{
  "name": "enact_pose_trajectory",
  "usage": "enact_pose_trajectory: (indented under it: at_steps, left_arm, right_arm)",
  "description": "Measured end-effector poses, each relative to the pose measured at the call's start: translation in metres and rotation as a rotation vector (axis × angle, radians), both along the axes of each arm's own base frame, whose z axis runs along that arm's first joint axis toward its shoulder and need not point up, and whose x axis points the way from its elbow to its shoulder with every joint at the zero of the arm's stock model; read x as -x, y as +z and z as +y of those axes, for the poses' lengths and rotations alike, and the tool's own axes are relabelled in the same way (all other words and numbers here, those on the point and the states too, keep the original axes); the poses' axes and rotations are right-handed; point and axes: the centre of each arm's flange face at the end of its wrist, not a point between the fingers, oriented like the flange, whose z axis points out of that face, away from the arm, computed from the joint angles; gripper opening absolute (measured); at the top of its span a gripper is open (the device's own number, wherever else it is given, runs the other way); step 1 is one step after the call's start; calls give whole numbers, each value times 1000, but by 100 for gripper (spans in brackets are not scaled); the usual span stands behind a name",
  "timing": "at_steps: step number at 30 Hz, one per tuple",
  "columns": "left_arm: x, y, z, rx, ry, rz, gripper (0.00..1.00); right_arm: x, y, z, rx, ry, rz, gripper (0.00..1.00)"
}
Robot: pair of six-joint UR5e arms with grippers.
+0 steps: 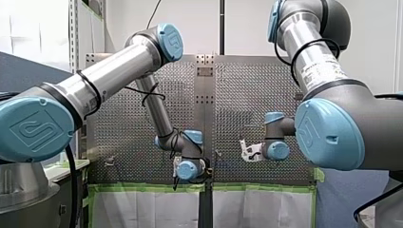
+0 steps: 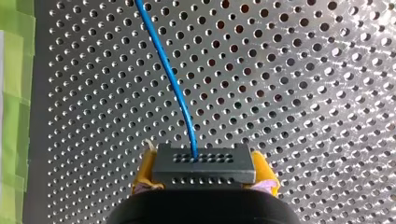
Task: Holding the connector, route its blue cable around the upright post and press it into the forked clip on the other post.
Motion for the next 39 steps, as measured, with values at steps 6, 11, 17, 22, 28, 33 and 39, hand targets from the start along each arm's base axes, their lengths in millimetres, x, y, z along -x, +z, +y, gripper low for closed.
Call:
enact_pose_trajectory:
  at_steps: [6,11,17,22,28,33,39]
  left_arm:
    - [2,14,-1,7,-2,-7,1]
    - [1,30,0,19,0,-20,1]
    - [1,34,1,21,-1,-22,1]
    - [1,34,2,15,-3,-16,1]
    - [-4,34,4,28,-3,-18,4]
    - [-15,38,6,66,-6,-43,4]
    - [-27,39,13,69,6,-40,6]
  right_arm:
    - [3,0,-2,4,-6,-4,0]
    - [5,1,-4,4,-11,-7,0]
    - [7,1,-5,4,-13,-13,0]
    - [8,1,-6,4,-14,-19,0]
    - [8,1,-7,7,-12,-28,0]
    - [7,1,-7,8,-4,-32,0]
    - [6,1,-6,6,5,-37,0]
